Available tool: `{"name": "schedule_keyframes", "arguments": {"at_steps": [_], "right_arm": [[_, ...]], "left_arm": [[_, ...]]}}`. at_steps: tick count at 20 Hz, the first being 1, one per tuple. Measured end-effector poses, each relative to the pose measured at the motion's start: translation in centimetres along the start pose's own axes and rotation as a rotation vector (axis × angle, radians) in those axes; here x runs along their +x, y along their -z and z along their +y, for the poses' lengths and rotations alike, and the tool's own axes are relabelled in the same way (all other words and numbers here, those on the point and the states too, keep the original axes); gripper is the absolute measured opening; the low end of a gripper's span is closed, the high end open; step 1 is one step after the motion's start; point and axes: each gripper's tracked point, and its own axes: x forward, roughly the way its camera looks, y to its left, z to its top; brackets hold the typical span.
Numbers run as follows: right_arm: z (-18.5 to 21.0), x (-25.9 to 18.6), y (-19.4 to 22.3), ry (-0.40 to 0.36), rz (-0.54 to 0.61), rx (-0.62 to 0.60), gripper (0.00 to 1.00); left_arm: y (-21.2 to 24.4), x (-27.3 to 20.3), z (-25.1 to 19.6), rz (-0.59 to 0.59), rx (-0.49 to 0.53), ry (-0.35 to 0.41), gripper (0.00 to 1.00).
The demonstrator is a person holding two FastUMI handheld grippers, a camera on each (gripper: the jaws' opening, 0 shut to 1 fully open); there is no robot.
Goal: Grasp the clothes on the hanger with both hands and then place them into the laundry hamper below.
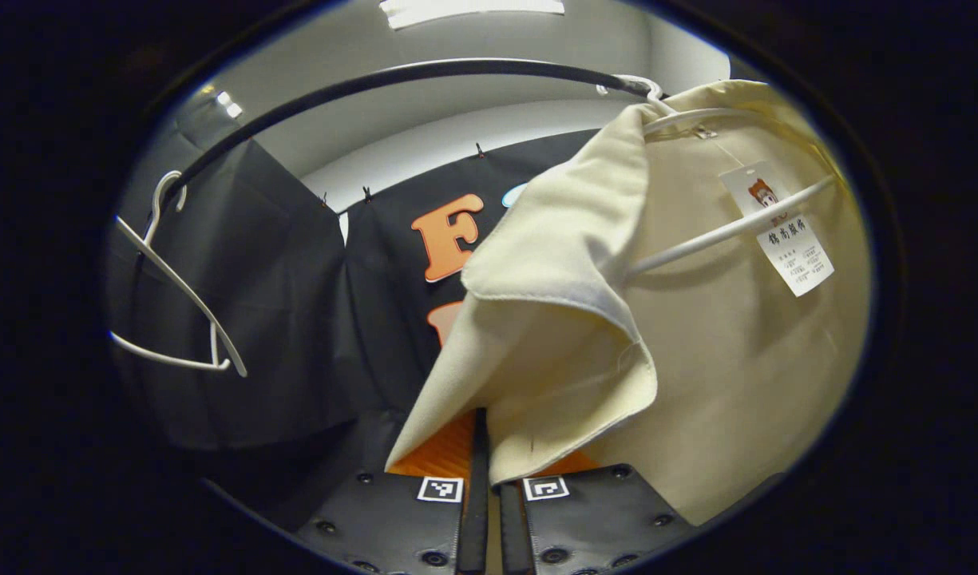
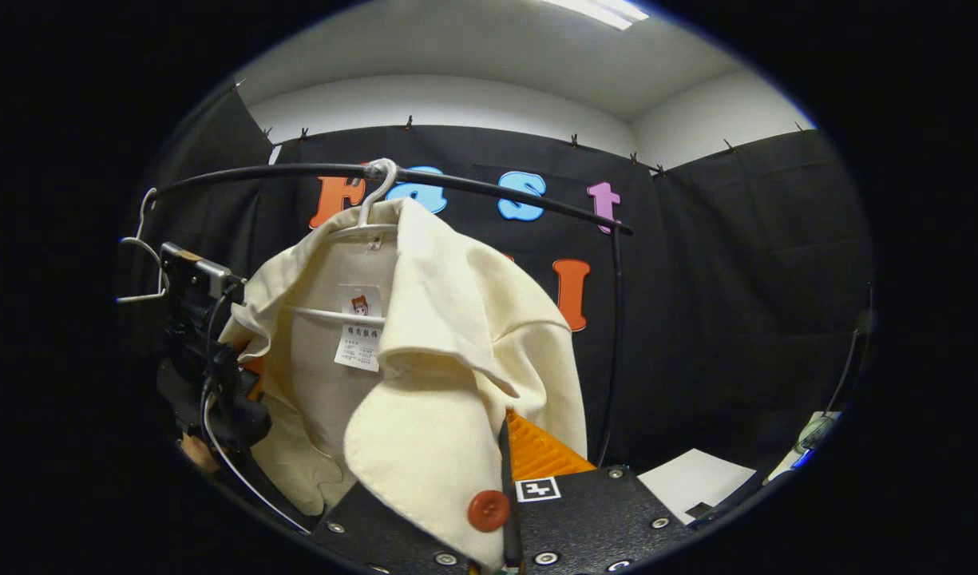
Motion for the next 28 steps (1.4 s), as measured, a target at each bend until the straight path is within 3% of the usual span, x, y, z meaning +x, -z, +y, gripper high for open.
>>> {"name": "schedule_keyframes", "arguments": {"at_steps": [1,5,10,11,12,14,20,23,28], "right_arm": [[-0.4,-0.4,-0.5,0.015,-0.011,-0.005,0.1],[-1.9,-1.4,-2.8,0.067,-0.054,-0.006,0.1],[-5.8,-2.1,-7.6,0.157,-0.132,-0.047,0.1],[-6.6,-2.0,-8.5,0.168,-0.146,-0.05,0.1],[-7.5,-1.5,-9.6,0.183,-0.159,-0.052,0.1],[-9.4,-0.6,-11.3,0.201,-0.18,-0.035,0.1],[-12.0,4.5,-15.7,0.2,-0.225,-0.05,0.09],[-12.1,7.8,-15.0,0.166,-0.193,-0.054,0.08],[-11.2,11.9,-9.6,0.082,-0.1,-0.003,0.07]], "left_arm": [[-0.5,0.2,0.9,-0.012,0.021,-0.014,0.13],[-1.5,1.3,2.6,-0.044,0.05,-0.028,0.14],[-3.0,4.7,4.8,-0.079,0.085,-0.051,0.13],[-3.4,5.3,5.2,-0.09,0.09,-0.059,0.1],[-3.7,6.5,5.6,-0.096,0.092,-0.063,0.13],[-3.9,8.6,5.9,-0.096,0.081,-0.065,0.09],[-4.7,12.7,5.6,-0.094,0.016,-0.051,0.09],[-4.0,14.0,5.2,-0.073,-0.033,-0.033,0.1],[-0.4,15.1,4.1,0.003,-0.074,0.006,0.1]]}}
